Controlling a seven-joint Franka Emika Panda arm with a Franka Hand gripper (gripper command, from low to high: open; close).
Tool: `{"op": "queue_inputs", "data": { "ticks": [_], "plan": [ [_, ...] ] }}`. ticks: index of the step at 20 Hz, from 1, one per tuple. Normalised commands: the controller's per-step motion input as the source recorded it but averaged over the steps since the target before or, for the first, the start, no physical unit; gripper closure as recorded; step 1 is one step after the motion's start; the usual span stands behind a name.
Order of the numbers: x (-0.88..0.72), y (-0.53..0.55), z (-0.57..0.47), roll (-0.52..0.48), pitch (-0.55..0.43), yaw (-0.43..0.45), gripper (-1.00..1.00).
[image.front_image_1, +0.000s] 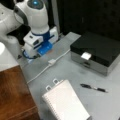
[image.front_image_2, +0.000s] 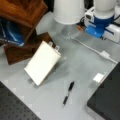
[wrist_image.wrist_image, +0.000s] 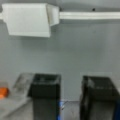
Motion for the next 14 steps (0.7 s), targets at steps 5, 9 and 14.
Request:
{"op": "queue_inputs", "data": {
  "ticks": [5, 9, 14],
  "plan": [
    [-0.13, 0.12, -0.25, 0.036, -0.140, -0.069, 1.00],
    [-0.10, 0.18, -0.24, 0.112, -0.156, -0.071, 1.00],
    [-0.12, 0.17, -0.21, 0.174, -0.145, -0.079, 1.00]
  ]
}}
